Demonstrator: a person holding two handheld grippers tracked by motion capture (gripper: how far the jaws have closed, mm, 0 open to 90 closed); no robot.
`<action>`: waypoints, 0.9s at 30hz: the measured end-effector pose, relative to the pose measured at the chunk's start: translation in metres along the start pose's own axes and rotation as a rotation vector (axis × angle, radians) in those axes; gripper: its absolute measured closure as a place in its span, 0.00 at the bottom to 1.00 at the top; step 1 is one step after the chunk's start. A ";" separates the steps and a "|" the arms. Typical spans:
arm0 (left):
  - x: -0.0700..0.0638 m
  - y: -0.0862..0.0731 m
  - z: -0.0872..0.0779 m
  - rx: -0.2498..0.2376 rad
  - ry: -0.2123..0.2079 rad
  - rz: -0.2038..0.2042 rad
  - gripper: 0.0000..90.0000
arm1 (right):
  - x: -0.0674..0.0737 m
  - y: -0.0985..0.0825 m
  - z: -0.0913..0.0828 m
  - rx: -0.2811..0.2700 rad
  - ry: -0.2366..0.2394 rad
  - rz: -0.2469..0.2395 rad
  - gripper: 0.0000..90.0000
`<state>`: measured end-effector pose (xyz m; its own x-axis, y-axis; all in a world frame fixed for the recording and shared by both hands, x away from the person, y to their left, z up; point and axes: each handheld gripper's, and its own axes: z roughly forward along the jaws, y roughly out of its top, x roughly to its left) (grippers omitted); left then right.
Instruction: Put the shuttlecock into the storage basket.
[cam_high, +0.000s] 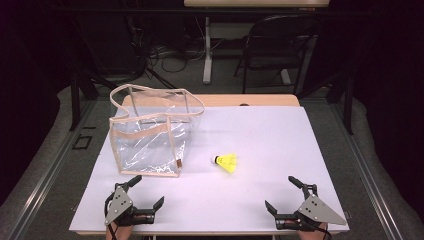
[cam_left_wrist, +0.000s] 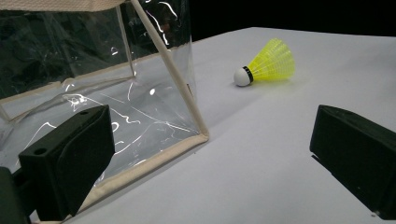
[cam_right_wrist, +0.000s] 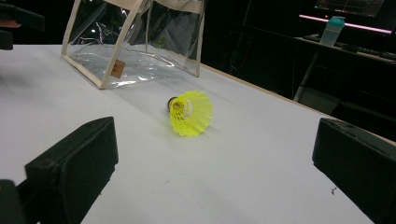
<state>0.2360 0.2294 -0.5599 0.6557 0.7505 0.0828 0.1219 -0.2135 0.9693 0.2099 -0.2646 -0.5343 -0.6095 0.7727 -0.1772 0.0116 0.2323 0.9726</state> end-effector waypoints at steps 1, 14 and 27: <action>0.000 0.000 0.000 0.000 -0.001 0.000 0.00 | 0.000 0.000 0.000 0.002 0.001 -0.001 0.00; 0.000 0.000 0.001 0.008 0.003 0.000 0.00 | 0.001 0.001 0.006 0.041 0.017 0.003 0.00; 0.000 0.000 -0.001 0.008 0.007 -0.001 0.00 | 0.002 0.009 0.028 0.127 0.066 0.033 0.00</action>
<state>0.2357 0.2299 -0.5597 0.6505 0.7550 0.0830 0.1289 -0.2175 0.9675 0.2311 -0.2445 -0.5299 -0.6579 0.7417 -0.1307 0.1302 0.2829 0.9503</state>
